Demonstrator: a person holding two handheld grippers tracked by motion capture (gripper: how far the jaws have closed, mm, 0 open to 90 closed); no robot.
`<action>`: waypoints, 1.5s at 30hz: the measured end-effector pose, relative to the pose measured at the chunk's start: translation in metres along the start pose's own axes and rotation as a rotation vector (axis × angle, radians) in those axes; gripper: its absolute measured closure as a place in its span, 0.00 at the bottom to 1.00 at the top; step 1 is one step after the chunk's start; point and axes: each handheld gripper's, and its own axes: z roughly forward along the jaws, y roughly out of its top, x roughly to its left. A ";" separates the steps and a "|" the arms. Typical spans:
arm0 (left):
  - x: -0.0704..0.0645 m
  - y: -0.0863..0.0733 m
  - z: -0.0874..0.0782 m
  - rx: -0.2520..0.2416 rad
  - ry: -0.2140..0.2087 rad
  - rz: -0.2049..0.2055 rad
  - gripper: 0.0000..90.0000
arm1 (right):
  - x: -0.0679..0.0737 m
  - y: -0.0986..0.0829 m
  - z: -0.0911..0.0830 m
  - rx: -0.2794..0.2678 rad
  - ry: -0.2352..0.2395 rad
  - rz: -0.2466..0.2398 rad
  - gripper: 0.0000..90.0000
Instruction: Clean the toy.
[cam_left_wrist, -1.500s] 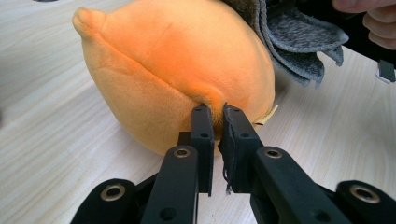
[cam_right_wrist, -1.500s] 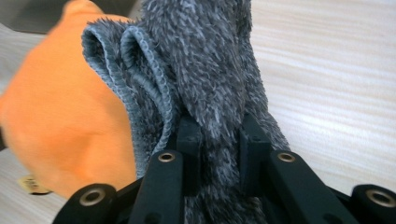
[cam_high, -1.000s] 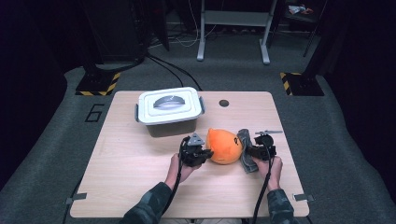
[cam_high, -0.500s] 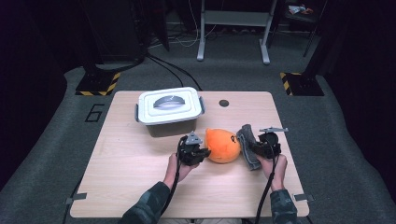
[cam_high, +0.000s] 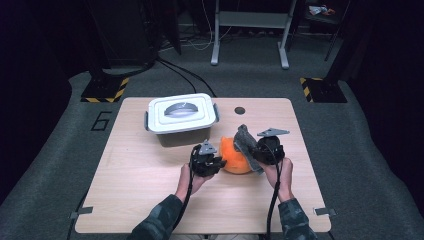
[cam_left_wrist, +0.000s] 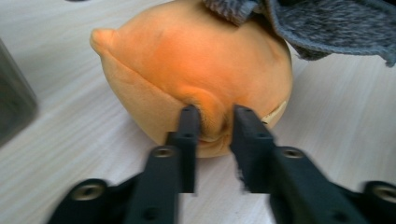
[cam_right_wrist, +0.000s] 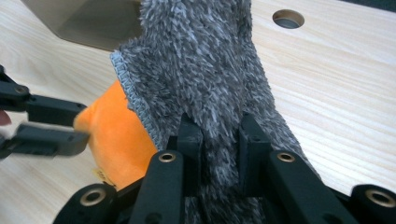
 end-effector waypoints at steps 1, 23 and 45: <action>-0.002 0.000 0.001 0.009 0.028 0.031 0.70 | -0.002 -0.001 0.002 -0.001 0.003 -0.015 0.83; -0.012 0.008 0.009 0.000 0.041 0.079 0.88 | -0.015 -0.003 -0.013 -0.063 0.026 0.071 0.83; -0.006 0.015 0.004 0.016 0.020 0.005 0.87 | 0.027 0.013 0.007 -0.045 0.067 -0.044 0.83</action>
